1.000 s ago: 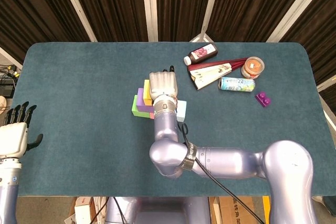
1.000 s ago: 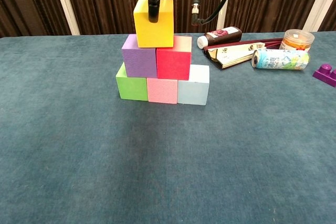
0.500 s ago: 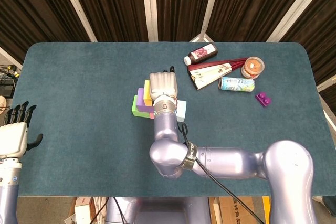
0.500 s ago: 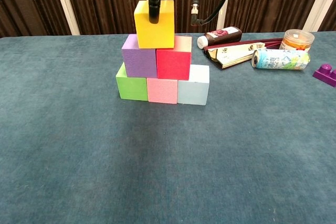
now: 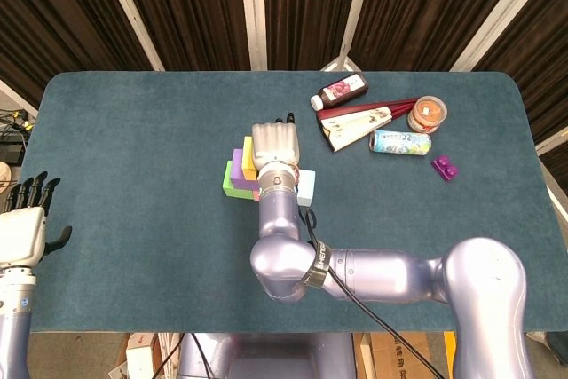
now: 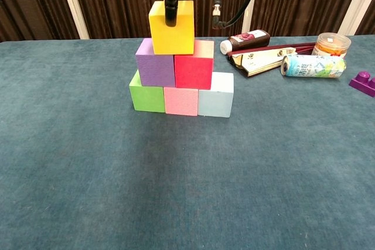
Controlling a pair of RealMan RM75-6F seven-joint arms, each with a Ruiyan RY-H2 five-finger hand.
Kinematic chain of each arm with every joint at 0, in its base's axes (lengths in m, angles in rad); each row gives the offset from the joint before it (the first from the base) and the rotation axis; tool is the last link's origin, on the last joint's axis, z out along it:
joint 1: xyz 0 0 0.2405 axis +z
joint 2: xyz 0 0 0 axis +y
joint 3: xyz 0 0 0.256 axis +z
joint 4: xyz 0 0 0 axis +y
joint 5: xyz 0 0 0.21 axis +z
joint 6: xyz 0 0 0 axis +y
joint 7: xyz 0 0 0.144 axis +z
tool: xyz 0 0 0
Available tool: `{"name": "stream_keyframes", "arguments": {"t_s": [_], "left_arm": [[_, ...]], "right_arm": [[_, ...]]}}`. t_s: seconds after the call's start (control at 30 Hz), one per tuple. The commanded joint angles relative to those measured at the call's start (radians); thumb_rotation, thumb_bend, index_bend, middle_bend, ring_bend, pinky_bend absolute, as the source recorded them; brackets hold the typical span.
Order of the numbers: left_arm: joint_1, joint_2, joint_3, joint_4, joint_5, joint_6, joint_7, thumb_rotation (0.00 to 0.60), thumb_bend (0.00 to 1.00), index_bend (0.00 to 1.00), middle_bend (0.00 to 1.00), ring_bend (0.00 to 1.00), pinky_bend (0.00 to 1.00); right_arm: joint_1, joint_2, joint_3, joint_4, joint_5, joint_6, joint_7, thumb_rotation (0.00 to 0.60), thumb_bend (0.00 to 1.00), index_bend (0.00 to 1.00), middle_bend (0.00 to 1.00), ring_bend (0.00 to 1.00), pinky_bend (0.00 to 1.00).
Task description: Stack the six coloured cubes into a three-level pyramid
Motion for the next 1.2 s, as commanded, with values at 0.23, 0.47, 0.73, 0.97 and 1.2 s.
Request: {"name": "stream_keyframes", "arguments": {"t_s": [0.23,0.47,0.73,0.97,1.2], "left_arm": [[-0.001,-0.003,-0.002,0.002,-0.005,0.001,0.006,0.6,0.37,0.12,0.0,0.0,0.0],[-0.002,-0.005,-0.001,0.002,-0.006,0.001,0.01,0.6,0.37,0.12,0.0,0.0,0.0],[-0.001,-0.005,-0.002,0.001,-0.009,0.002,0.013,0.6,0.37,0.12,0.0,0.0,0.0],[-0.002,-0.007,-0.002,0.0,-0.015,0.001,0.023,0.6,0.37,0.12,0.0,0.0,0.0],[-0.003,-0.008,-0.003,0.001,-0.018,0.0,0.028,0.6,0.37,0.12,0.0,0.0,0.0]], "right_arm": [[-0.003,-0.003,0.006,0.004,0.0,0.001,-0.006,0.6,0.29,0.27,0.26,0.1,0.0],[-0.004,-0.003,0.013,-0.002,0.004,0.002,-0.016,0.6,0.29,0.25,0.23,0.07,0.0],[-0.003,-0.003,0.021,-0.002,0.02,0.006,-0.033,0.6,0.29,0.21,0.19,0.03,0.0],[-0.003,0.004,0.035,-0.016,0.04,0.006,-0.052,0.6,0.29,0.09,0.13,0.0,0.0],[-0.008,0.018,0.053,-0.039,0.059,0.001,-0.059,0.6,0.29,0.0,0.05,0.0,0.0]]}}
